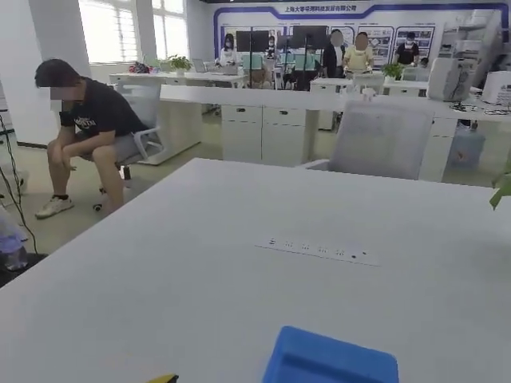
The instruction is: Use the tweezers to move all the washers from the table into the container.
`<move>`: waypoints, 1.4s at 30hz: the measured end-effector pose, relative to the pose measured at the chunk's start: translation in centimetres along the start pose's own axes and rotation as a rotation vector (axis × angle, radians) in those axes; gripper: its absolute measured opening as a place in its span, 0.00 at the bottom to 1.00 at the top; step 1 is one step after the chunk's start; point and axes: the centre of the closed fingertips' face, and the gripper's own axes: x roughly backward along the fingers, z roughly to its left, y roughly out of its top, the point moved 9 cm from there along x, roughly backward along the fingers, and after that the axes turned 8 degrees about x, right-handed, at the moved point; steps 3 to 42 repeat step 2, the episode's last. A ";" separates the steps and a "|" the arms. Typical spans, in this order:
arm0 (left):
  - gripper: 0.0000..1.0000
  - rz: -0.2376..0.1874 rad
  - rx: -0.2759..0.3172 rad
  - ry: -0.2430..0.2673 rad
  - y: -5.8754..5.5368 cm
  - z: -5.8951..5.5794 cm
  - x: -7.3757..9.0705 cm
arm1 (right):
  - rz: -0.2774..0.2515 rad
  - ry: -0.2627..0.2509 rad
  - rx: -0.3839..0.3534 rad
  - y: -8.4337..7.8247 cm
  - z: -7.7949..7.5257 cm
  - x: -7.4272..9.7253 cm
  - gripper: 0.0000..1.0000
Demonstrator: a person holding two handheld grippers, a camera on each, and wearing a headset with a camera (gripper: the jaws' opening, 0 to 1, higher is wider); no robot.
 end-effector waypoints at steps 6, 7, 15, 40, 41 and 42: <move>0.86 0.011 -0.009 0.006 -0.1 0.0 0.0 | 0.006 0.002 -0.001 -0.1 0.0 0.0 0.80; 0.86 0.011 -0.009 0.006 -0.1 0.0 0.0 | 0.006 0.002 -0.001 -0.1 0.0 0.0 0.80; 0.86 0.011 -0.009 0.006 -0.1 0.0 0.0 | 0.006 0.002 -0.001 -0.1 0.0 0.0 0.80; 0.86 0.011 -0.009 0.006 -0.1 0.0 0.0 | 0.006 0.002 -0.001 -0.1 0.0 0.0 0.80; 0.86 0.011 -0.009 0.006 -0.1 0.0 0.0 | 0.006 0.002 -0.001 -0.1 0.0 0.0 0.80; 0.86 0.011 -0.009 0.006 -0.1 0.0 0.0 | 0.006 0.002 -0.001 -0.1 0.0 0.0 0.80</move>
